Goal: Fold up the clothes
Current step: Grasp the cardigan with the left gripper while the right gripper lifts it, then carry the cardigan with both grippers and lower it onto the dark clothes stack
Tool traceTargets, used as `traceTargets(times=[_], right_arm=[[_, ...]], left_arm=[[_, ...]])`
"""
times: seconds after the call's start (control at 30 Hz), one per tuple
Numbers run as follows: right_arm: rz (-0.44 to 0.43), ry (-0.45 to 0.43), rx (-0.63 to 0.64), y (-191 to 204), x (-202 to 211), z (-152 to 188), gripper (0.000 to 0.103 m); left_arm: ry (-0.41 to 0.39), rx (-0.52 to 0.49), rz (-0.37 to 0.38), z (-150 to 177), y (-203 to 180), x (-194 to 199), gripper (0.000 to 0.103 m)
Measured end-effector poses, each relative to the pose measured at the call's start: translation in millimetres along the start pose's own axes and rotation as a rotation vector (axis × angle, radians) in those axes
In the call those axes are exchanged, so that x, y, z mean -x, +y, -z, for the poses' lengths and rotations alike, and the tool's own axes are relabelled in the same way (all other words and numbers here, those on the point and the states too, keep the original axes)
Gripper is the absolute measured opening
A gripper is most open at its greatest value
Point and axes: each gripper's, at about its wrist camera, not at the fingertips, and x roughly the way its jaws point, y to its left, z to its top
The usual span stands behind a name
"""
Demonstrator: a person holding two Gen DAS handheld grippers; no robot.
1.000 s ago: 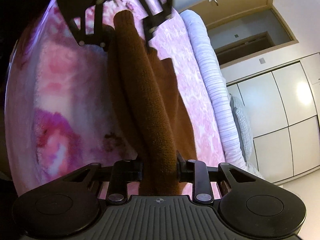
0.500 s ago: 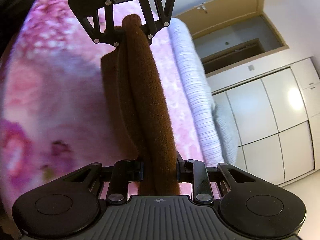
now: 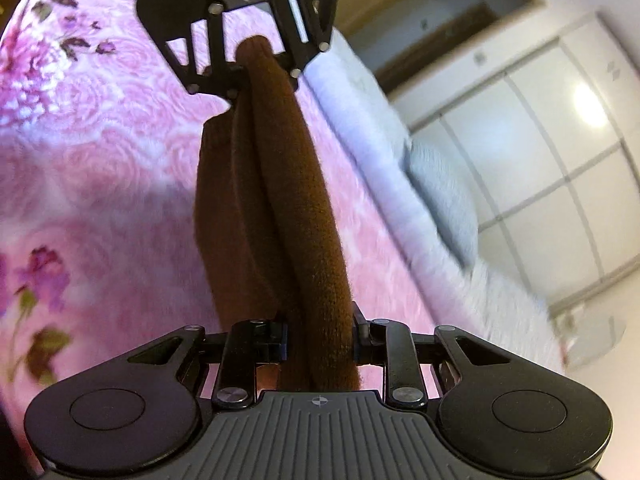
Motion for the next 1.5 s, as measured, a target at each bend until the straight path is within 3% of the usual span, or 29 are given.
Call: traceTargets(times=[0.33, 0.53, 0.7, 0.9, 1.07, 1.17, 1.33, 1.5], right_arm=[[-0.081, 0.181, -0.147, -117, 168, 73, 0.025], [0.020, 0.317, -0.236, -168, 231, 125, 0.025], [0.125, 0.428, -0.287, -196, 268, 144, 0.025], [0.217, 0.539, -0.347, -236, 296, 166, 0.025], [0.262, 0.564, -0.371, -283, 310, 213, 0.025], [0.276, 0.554, -0.361, -314, 301, 257, 0.025], [0.300, 0.500, -0.305, -391, 287, 358, 0.025], [0.420, 0.467, -0.160, -471, 265, 446, 0.026]], left_arm=[[-0.108, 0.001, 0.182, -208, 68, 47, 0.018], [-0.259, -0.073, 0.199, -291, 94, 34, 0.018], [-0.392, -0.143, 0.202, -349, 115, 20, 0.018], [-0.535, -0.225, 0.201, -416, 139, 1, 0.018], [-0.570, -0.259, 0.187, -475, 165, -32, 0.019], [-0.562, -0.252, 0.161, -517, 184, -64, 0.019], [-0.515, -0.185, 0.105, -607, 227, -127, 0.019], [-0.453, -0.115, -0.042, -691, 262, -186, 0.019]])
